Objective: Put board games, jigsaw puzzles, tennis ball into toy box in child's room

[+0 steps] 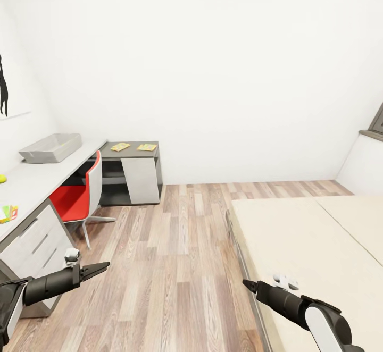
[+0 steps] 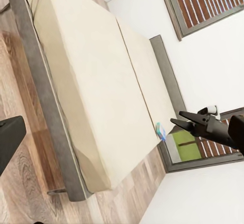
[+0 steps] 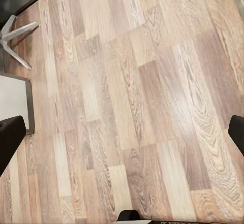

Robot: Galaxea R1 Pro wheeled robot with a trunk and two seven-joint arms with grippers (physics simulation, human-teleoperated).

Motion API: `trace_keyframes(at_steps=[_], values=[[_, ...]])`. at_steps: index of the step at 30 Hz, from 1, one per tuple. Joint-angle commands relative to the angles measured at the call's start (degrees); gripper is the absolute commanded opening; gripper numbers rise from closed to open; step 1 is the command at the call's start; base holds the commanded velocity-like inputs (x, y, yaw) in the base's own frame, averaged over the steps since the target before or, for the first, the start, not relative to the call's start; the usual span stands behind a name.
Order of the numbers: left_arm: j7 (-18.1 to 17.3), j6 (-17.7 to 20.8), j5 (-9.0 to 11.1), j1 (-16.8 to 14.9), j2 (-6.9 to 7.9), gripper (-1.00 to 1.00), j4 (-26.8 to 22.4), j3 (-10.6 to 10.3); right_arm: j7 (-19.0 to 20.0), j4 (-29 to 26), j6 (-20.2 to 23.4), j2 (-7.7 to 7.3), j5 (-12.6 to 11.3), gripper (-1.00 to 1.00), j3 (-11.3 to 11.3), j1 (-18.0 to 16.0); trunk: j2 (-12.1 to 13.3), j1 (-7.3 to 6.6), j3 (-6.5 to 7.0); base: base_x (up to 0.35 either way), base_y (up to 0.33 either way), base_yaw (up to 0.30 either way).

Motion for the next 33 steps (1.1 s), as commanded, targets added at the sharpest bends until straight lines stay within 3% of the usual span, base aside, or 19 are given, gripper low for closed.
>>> trace_keyframes(at_steps=[1, 25, 33], values=[[-0.4, 0.6, -0.3, -0.1, -0.03, 1.0, 0.0, 0.0, -0.6, -0.1, 0.2, -0.01, -0.6, 1.0, 0.0, -0.1, -0.1, 0.04, -0.13, 0.0, 0.0, 0.003], [-0.5, 0.7, -0.3, -0.1, -0.48, 1.0, 0.0, 0.1, -0.6, 0.0, 0.2, -0.01, -0.6, 1.0, -0.1, -0.1, -0.1, 0.04, -0.13, 0.0, -0.077, 0.003], [-0.5, 0.6, -0.3, -0.1, -0.48, 1.0, 0.0, 0.1, -0.5, 0.0, 0.2, -0.01, -0.6, 1.0, 0.0, -0.1, -0.1, 0.04, -0.13, 0.0, -0.022, 0.165]])
